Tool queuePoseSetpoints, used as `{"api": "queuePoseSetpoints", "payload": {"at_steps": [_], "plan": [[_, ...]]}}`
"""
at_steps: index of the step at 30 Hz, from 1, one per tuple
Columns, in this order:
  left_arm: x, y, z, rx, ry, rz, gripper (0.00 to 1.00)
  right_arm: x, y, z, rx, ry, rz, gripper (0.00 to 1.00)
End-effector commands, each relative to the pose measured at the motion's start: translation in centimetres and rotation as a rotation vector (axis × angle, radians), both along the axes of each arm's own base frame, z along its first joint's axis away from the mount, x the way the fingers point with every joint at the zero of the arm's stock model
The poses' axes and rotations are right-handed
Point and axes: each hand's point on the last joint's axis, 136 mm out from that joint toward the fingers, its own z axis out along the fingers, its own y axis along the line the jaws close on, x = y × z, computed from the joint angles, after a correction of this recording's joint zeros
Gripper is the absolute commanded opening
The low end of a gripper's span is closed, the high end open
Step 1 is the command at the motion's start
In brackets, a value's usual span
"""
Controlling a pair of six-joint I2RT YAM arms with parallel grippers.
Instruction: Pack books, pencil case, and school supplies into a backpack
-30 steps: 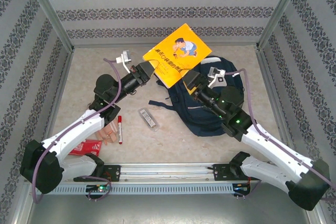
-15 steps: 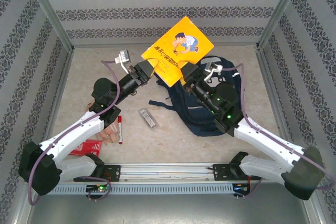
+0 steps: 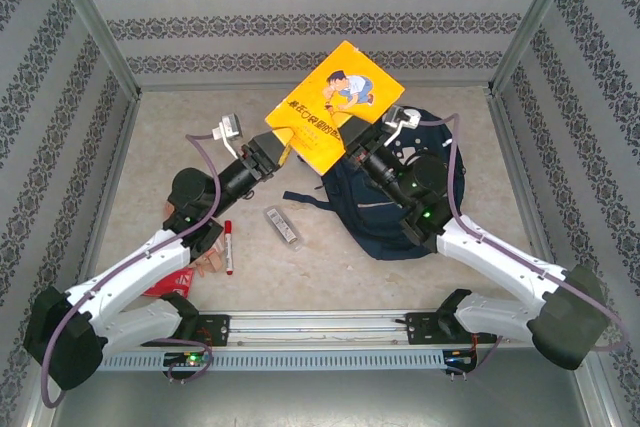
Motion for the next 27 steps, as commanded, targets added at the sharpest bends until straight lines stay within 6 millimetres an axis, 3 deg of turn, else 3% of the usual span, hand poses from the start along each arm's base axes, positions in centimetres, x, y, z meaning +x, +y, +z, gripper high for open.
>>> {"api": "queuePoseSetpoints", "payload": {"at_steps": [1, 4, 8, 12, 15, 20, 23, 27], "plan": [[-1.2, 0.4, -1.4, 0.103, -0.045, 0.03, 0.71, 0.0, -2.7, 0.8, -0.041, -0.066, -0.041, 0.0], [-1.4, 0.2, -6.0, 0.428, -0.075, 0.058, 0.71, 0.5, -4.3, -3.5, -0.255, 0.024, -0.062, 0.0], [-2.2, -0.5, -13.2, 0.886, -0.14, -0.052, 0.74, 0.0, -7.5, -9.2, -0.635, 0.139, -0.109, 0.0], [-4.1, -3.7, -17.8, 1.131, -0.259, -0.242, 0.74, -1.2, -12.4, -13.0, -0.937, 0.262, -0.176, 0.0], [-5.4, -7.2, -19.7, 1.248, -0.368, -0.344, 0.7, -2.0, -17.3, -13.8, -1.111, 0.343, -0.32, 0.0], [-5.6, -12.6, -22.9, 1.476, -0.582, -0.436, 0.71, -3.5, -25.4, -12.5, -1.355, 0.454, -0.619, 0.0], [-3.5, -14.0, -25.7, 1.682, -0.603, -0.439, 0.77, -4.2, -28.1, -11.8, -1.409, 0.513, -0.718, 0.0], [-0.3, -15.9, -28.0, 1.843, -0.596, -0.446, 0.8, -4.8, -29.1, -11.1, -1.387, 0.513, -0.77, 0.0]]}}
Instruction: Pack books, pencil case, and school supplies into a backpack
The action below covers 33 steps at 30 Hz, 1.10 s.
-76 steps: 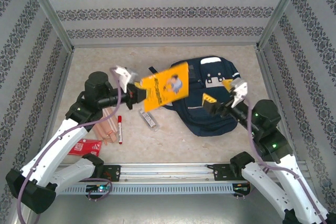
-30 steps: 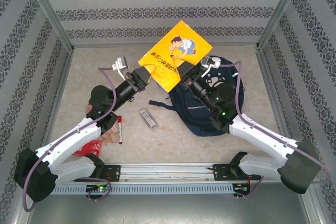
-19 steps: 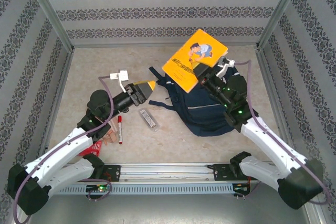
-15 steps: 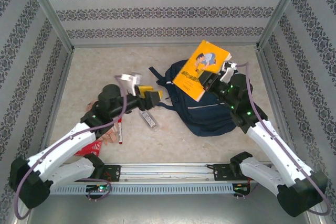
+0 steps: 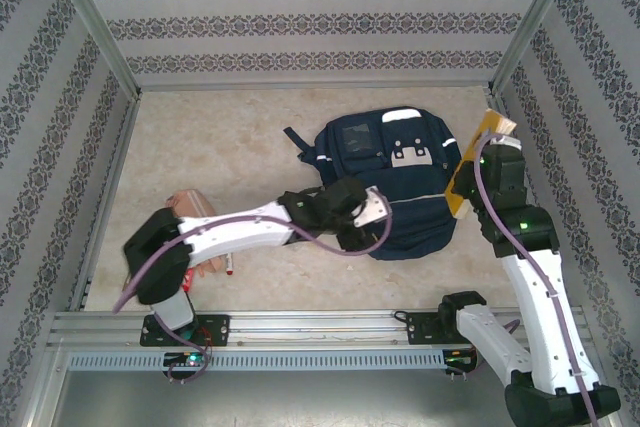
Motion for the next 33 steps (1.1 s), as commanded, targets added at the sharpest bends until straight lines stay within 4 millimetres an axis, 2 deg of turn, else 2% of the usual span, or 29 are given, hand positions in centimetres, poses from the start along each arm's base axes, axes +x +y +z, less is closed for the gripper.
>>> {"api": "queuePoseSetpoints", "payload": {"at_steps": [1, 4, 11, 12, 13, 15, 18, 20, 21, 25, 29, 33], "plan": [[2.2, 0.7, -2.5, 0.229, -0.093, -0.041, 0.81, -1.0, -1.8, 2.0, -0.081, -0.051, -0.053, 0.0], [3.1, -0.7, -4.2, 0.26, -0.086, -0.053, 0.82, -1.3, -1.7, 2.2, -0.064, -0.068, -0.047, 0.0], [4.5, -2.9, -6.1, 0.268, -0.116, -0.088, 0.85, -1.5, -0.2, 1.6, -0.01, -0.077, 0.036, 0.0], [5.0, -2.9, -6.4, 0.281, -0.127, -0.082, 0.82, -1.5, 0.1, 1.4, 0.005, -0.077, 0.048, 0.0], [5.5, -2.9, -6.5, 0.29, -0.13, -0.07, 0.74, -1.5, 0.5, 1.2, 0.027, -0.074, 0.063, 0.0], [6.3, -3.0, -6.1, 0.269, -0.108, -0.057, 0.46, -1.4, 1.6, 0.6, 0.073, -0.064, 0.103, 0.0], [6.7, -3.0, -4.1, 0.191, -0.058, -0.056, 0.16, -1.5, 3.6, -0.5, 0.157, -0.034, 0.19, 0.0], [7.1, -2.6, -2.2, 0.137, -0.066, -0.045, 0.03, -1.8, 4.6, -1.2, 0.193, -0.002, 0.232, 0.0], [7.4, -2.3, -1.3, 0.115, -0.067, -0.035, 0.0, -2.0, 4.8, -1.6, 0.204, 0.012, 0.241, 0.0], [9.1, 0.5, 2.2, 0.021, 0.012, 0.054, 0.0, -3.0, 5.6, -2.1, 0.245, 0.041, 0.271, 0.0], [10.6, 3.3, 5.7, -0.053, 0.045, 0.129, 0.0, -3.8, 7.1, 0.2, 0.281, -0.05, 0.363, 0.0], [11.7, 5.5, 9.9, -0.188, 0.081, 0.208, 0.0, -4.5, 10.7, 2.7, 0.392, -0.09, 0.565, 0.0]]}}
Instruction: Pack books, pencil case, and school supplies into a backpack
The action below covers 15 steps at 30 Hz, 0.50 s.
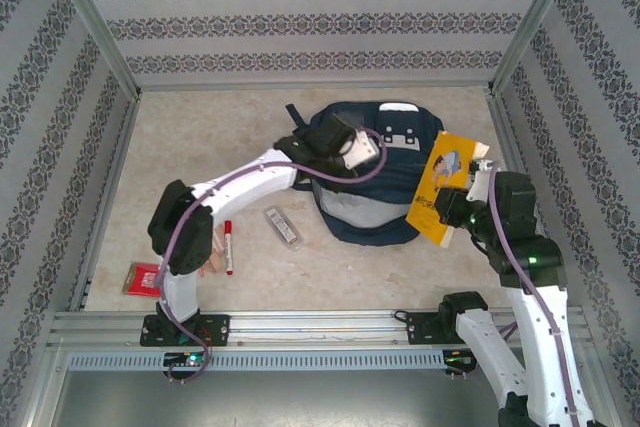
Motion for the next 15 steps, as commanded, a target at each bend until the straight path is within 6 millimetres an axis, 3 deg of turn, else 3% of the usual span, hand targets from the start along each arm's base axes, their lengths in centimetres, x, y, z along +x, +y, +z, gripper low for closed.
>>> {"api": "queuePoseSetpoints", "payload": {"at_steps": [1, 4, 7, 10, 15], "plan": [[0.5, 1.5, 6.6, -0.199, 0.027, 0.093, 0.0, -0.2, 4.4, 4.7, 0.169, -0.126, 0.233, 0.0], [1.7, 2.8, 8.7, -0.317, 0.041, 0.139, 0.0, -1.7, 8.1, 6.0, 0.336, -0.114, 0.46, 0.0], [3.1, 4.2, 9.8, -0.404, 0.035, 0.182, 0.0, -3.1, 10.0, 5.8, 0.458, -0.062, 0.599, 0.0], [3.7, 4.8, 10.9, -0.441, 0.016, 0.174, 0.0, -4.0, 10.5, 3.8, 0.508, 0.016, 0.641, 0.0], [4.1, 5.2, 12.1, -0.455, -0.012, 0.153, 0.0, -4.2, 11.3, -1.3, 0.566, 0.173, 0.63, 0.0]]}}
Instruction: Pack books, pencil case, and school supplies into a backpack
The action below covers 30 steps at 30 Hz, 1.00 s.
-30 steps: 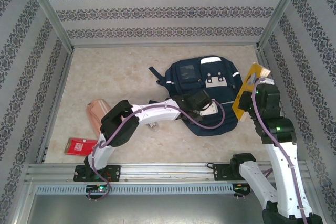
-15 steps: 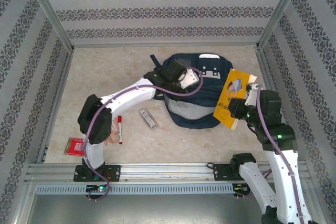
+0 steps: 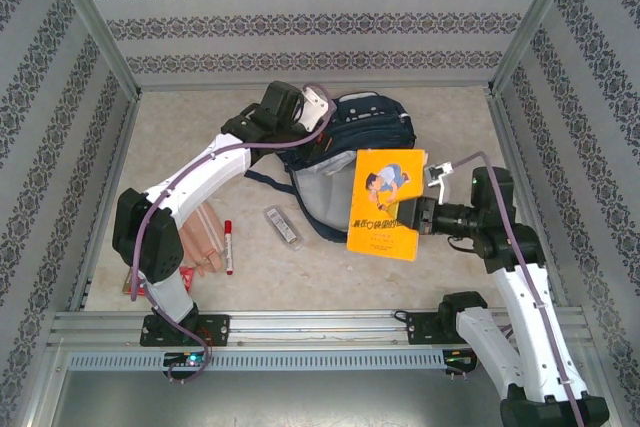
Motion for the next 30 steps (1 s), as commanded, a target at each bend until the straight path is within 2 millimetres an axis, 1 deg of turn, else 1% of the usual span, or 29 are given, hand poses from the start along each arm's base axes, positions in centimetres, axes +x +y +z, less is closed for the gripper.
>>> {"api": "queuePoseSetpoints", "payload": {"at_steps": [1, 4, 6, 9, 12, 14, 17, 19, 24, 27, 30], "plan": [[0.8, -0.9, 6.0, -0.148, -0.132, -0.031, 0.0, -0.7, 1.5, -1.2, 0.07, 0.05, 0.086, 0.0], [0.8, -1.2, 6.3, -0.158, -0.141, -0.052, 0.0, 0.0, 2.4, -4.1, 0.051, 0.116, 0.112, 0.0], [0.6, -1.4, 6.4, -0.157, -0.149, -0.073, 0.0, 0.8, 2.9, -5.4, 0.052, 0.145, 0.108, 0.0], [0.3, -1.3, 6.5, -0.146, -0.156, -0.089, 0.0, 3.1, 2.8, -6.9, 0.059, 0.182, 0.023, 0.0], [-0.1, -1.4, 6.9, -0.148, -0.171, -0.117, 0.0, 5.2, 3.1, -7.5, 0.1, 0.203, -0.032, 0.02], [-0.7, -1.8, 7.3, -0.163, -0.182, -0.164, 0.0, 6.4, 3.1, -8.0, 0.094, 0.208, -0.06, 0.02], [-1.2, -2.0, 7.5, -0.172, -0.184, -0.195, 0.0, 8.4, 3.5, -8.5, 0.086, 0.208, -0.054, 0.03], [-1.4, -2.0, 7.5, -0.168, -0.183, -0.206, 0.0, 10.1, 3.8, -8.9, 0.093, 0.206, -0.059, 0.03], [-1.9, -2.1, 7.8, -0.171, -0.19, -0.231, 0.0, 14.8, 3.3, -10.6, 0.141, 0.207, -0.168, 0.07], [-2.0, -2.1, 8.0, -0.168, -0.196, -0.24, 0.0, 17.0, 3.2, -11.1, 0.164, 0.203, -0.215, 0.07], [-2.0, -2.0, 8.2, -0.165, -0.197, -0.243, 0.0, 18.7, 2.8, -11.3, 0.21, 0.203, -0.291, 0.08]]}}
